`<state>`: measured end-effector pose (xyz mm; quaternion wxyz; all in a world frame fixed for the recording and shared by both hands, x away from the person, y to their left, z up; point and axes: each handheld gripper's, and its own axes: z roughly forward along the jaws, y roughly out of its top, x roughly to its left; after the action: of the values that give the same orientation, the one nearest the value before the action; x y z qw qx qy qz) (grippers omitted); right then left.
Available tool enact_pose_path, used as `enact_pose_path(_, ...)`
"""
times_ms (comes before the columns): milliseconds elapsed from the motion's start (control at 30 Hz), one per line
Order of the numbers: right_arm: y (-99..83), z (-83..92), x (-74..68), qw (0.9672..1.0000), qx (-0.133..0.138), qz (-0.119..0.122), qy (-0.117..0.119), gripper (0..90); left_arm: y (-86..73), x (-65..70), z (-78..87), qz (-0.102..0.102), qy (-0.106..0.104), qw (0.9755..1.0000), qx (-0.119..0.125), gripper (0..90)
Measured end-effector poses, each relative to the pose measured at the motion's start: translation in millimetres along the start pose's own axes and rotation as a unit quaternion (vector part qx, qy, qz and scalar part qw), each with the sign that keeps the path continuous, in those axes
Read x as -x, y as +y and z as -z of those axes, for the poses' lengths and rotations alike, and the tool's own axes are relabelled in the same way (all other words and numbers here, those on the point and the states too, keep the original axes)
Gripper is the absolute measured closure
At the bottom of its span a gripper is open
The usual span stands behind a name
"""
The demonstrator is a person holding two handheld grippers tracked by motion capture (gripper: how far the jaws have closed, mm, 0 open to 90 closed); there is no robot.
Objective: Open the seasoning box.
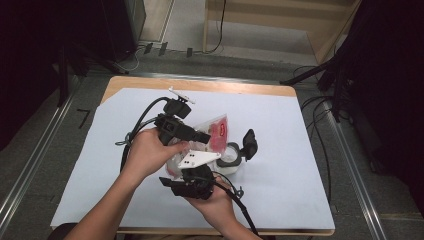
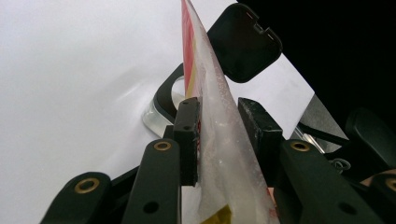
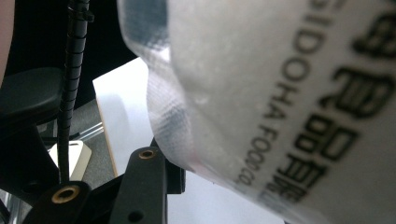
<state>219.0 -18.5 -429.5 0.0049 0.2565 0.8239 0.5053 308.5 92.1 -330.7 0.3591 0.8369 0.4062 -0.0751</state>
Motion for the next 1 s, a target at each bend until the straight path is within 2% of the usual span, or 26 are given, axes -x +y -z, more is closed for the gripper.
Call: enact_pose_path(1000,-0.2,-0.2,0.4,1.0,-0.001,-0.002,-0.001,63.8,0.3,0.3,-1.1,-0.003,0.003,1.0,0.0,70.5)
